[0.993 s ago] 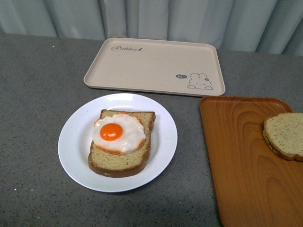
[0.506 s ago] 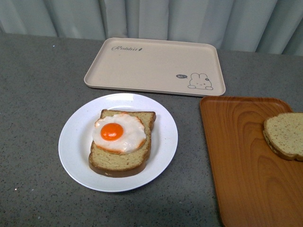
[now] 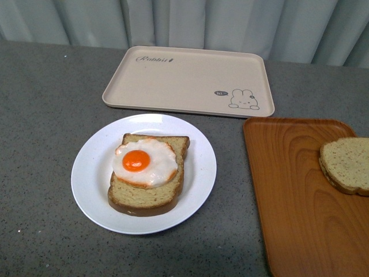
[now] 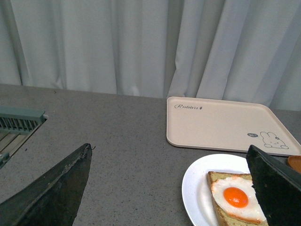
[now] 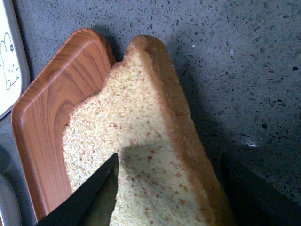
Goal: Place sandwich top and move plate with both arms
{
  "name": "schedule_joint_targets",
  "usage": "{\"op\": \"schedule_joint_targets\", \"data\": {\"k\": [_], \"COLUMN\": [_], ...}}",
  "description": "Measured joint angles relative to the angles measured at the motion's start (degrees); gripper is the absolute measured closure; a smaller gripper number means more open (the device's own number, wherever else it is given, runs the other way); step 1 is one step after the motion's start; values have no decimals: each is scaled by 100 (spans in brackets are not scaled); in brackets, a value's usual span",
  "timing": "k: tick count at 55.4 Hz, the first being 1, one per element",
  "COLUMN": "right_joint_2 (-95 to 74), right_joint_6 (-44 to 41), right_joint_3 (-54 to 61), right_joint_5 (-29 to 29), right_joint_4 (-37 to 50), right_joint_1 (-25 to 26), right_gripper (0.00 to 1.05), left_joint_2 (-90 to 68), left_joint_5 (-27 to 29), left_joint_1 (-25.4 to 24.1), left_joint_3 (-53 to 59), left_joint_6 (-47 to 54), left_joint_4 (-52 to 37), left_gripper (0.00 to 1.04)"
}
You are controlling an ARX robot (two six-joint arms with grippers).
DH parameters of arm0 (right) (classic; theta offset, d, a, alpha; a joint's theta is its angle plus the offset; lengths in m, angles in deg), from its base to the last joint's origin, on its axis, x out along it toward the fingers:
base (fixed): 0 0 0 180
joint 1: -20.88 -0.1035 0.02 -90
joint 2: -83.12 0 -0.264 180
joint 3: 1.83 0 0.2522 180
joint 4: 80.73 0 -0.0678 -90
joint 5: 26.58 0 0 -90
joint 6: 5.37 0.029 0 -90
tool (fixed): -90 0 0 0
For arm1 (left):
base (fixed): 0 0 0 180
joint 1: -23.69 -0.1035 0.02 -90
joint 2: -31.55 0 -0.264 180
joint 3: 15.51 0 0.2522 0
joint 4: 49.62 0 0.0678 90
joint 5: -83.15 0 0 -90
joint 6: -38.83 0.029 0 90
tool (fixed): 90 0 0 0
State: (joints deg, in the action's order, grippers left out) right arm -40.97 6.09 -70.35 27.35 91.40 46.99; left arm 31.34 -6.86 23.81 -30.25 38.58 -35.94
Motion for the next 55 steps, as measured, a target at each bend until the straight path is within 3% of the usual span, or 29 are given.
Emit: {"op": "schedule_joint_targets", "data": {"k": [21, 39, 44, 55], "right_joint_2": [264, 1283, 1633, 1974], "right_joint_6": [83, 199, 393, 1681], "right_joint_3": [24, 20, 133, 337], "right_joint_5": [138, -57, -409, -1169], "right_joint_4": [20, 291, 645, 2057], "right_joint_1": [-9, -350, -664, -1655], "right_gripper": [101, 102, 102, 102], "left_joint_2": [0, 0, 0, 0], "left_joint_5": [0, 0, 0, 0], "left_joint_1": [0, 0, 0, 0], "left_joint_3": [0, 0, 0, 0], "left_joint_6": [0, 0, 0, 0], "left_joint_4": [0, 0, 0, 0], "left_gripper": [6, 6, 6, 6]}}
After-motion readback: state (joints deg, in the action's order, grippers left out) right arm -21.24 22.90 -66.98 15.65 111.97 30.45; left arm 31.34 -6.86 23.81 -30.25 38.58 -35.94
